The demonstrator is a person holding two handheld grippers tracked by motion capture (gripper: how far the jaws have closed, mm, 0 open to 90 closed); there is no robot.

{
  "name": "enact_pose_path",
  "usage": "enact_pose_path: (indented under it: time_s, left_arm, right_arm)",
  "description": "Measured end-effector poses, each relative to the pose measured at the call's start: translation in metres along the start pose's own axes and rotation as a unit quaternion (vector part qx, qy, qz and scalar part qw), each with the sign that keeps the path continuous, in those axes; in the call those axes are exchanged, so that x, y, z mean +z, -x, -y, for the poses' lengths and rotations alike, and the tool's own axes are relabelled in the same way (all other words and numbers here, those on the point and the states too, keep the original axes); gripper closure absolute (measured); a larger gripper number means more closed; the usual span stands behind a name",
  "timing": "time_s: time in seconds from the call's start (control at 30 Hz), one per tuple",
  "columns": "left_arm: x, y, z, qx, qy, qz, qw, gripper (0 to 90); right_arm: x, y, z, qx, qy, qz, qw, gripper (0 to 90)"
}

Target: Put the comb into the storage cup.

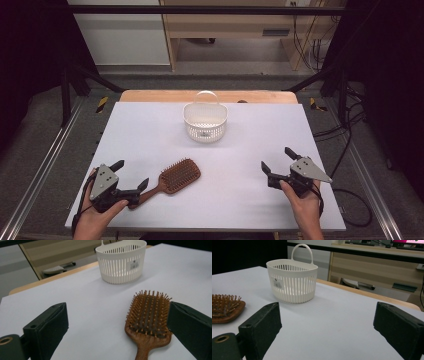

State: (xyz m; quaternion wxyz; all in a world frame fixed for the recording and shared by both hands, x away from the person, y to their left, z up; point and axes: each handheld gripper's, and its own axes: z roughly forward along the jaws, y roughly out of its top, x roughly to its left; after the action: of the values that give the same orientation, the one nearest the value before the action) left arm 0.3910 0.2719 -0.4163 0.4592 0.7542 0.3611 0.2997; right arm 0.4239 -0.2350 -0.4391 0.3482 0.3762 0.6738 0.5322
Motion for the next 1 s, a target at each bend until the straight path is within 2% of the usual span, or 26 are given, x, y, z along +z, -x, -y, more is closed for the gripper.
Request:
enact_pose_path:
  time_s: [0.1,0.13,0.27,0.43,0.53,0.67,0.7,0.77,0.83,0.93,1.0]
  left_arm:
    - [0.007,-0.002,-0.004,-0.004,-0.026,0.012,0.9996,3.7]
    - [0.007,-0.002,-0.004,-0.004,-0.026,0.012,0.9996,3.7]
    - [0.012,-0.001,-0.010,0.010,-0.045,0.029,0.9985,4.7]
    - [0.018,0.003,-0.015,0.041,-0.082,0.041,0.9949,4.8]
    - [0.023,0.004,-0.014,0.046,-0.108,0.053,0.9917,4.8]
    - [0.028,0.004,-0.012,0.056,-0.147,0.066,0.9853,4.8]
    - [0.030,0.003,-0.011,0.058,-0.161,0.070,0.9828,4.8]
    - [0.033,0.002,-0.010,0.057,-0.172,0.075,0.9805,5.0]
    - [0.036,0.001,-0.009,0.057,-0.188,0.081,0.9771,5.3]
    - [0.041,0.002,-0.005,0.057,-0.212,0.090,0.9714,5.5]
    - [0.044,0.002,-0.002,0.057,-0.231,0.096,0.9666,5.5]
  right_arm:
    - [-0.006,0.001,0.002,0.003,0.006,-0.004,1.0000,7.2]
    - [-0.006,0.001,0.002,0.003,0.006,-0.004,1.0000,7.2]
    - [-0.012,0.001,0.005,0.001,0.017,-0.009,0.9998,7.0]
    - [-0.010,0.004,0.012,0.039,0.028,-0.010,0.9988,7.7]
    - [-0.008,0.002,0.014,0.039,0.023,-0.011,0.9989,7.8]
    - [-0.007,0.001,0.014,0.040,0.025,-0.009,0.9988,8.0]
    - [-0.007,0.001,0.014,0.040,0.024,-0.008,0.9989,8.0]
    - [-0.007,0.001,0.015,0.039,0.020,-0.005,0.9990,8.1]
    - [-0.007,0.003,0.016,0.042,0.020,-0.001,0.9989,8.2]
    - [-0.008,0.005,0.016,0.047,0.021,0.004,0.9987,8.5]
    - [-0.009,0.005,0.016,0.048,0.020,0.005,0.9986,8.6]
